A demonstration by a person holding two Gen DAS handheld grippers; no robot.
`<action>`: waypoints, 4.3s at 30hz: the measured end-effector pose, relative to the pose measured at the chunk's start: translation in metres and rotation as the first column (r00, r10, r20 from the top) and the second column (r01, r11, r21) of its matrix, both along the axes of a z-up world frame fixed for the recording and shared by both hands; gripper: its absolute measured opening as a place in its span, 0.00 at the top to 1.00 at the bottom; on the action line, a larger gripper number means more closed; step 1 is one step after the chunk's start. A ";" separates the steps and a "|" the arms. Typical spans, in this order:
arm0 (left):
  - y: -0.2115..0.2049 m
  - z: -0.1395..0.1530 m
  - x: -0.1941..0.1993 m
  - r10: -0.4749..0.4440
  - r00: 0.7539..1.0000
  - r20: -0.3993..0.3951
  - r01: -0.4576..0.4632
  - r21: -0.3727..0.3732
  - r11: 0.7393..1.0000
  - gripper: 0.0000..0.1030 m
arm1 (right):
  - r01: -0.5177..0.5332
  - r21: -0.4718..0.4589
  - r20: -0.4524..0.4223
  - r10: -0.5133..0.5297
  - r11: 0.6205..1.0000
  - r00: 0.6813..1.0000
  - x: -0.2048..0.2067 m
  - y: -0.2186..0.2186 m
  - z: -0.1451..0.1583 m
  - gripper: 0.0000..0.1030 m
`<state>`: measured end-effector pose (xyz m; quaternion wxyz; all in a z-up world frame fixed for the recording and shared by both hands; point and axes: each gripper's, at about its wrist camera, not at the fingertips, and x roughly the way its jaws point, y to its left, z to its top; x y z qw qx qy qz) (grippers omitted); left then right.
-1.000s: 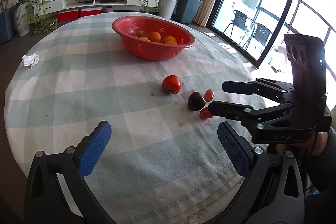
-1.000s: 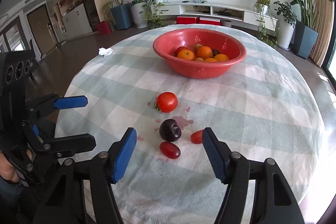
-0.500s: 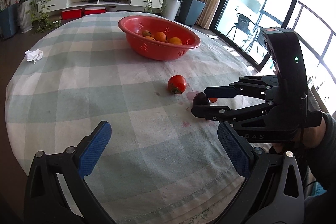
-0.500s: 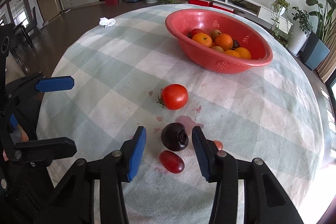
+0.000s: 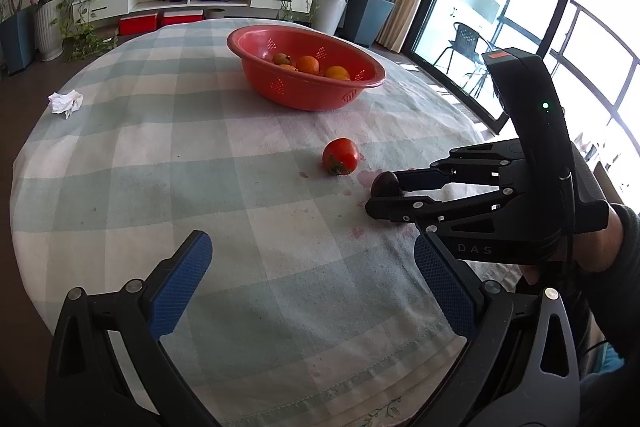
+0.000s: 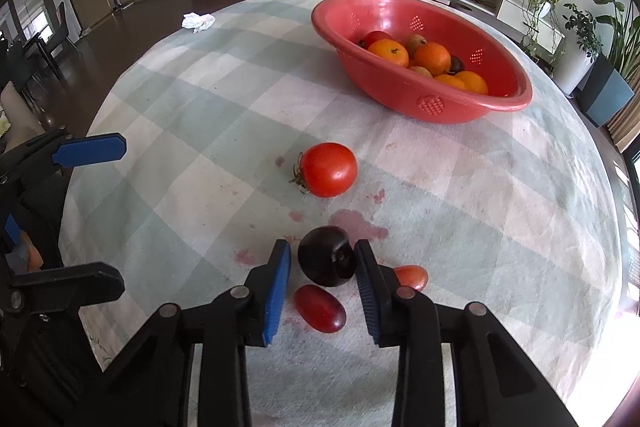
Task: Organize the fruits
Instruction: 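Close the right tool on the dark plum and lift it, then grasp the red tomato with the left tool while the right tool holds the plum, then carry the red tomato and dark plum over the red bowl and lower them, then open both tools to release the tomato and plum into the bowl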
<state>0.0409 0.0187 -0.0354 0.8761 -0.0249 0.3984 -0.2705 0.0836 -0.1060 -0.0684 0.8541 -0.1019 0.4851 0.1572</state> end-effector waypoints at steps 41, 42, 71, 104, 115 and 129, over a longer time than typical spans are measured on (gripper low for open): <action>-0.116 -0.031 0.106 -0.190 0.973 -0.133 0.225 0.328 0.918 0.64 | 0.180 0.366 0.120 -0.238 0.913 0.964 -0.009 -0.095 0.029 0.70; -0.116 -0.030 0.106 -0.191 0.973 -0.133 0.225 0.328 0.917 0.69 | 0.181 0.367 0.120 -0.239 0.913 0.964 -0.009 -0.095 0.029 0.70; -0.048 0.065 0.146 -0.071 0.996 0.061 0.057 0.202 0.978 0.71 | 0.202 0.346 0.200 -0.282 0.916 0.938 0.008 -0.111 0.072 0.70; -0.112 0.005 0.209 -0.133 0.991 -0.002 0.129 0.245 0.961 0.71 | 0.173 0.127 0.149 -0.191 0.977 0.970 0.148 -0.069 0.037 0.70; -0.108 0.009 0.211 -0.110 0.994 0.021 0.101 0.257 0.961 0.42 | 0.160 0.121 0.159 -0.178 0.980 0.971 0.145 -0.068 0.037 0.61; -0.098 0.029 0.191 -0.072 0.994 0.077 0.052 0.235 0.971 0.25 | 0.165 0.181 0.232 -0.205 0.969 0.951 0.114 -0.073 0.063 0.46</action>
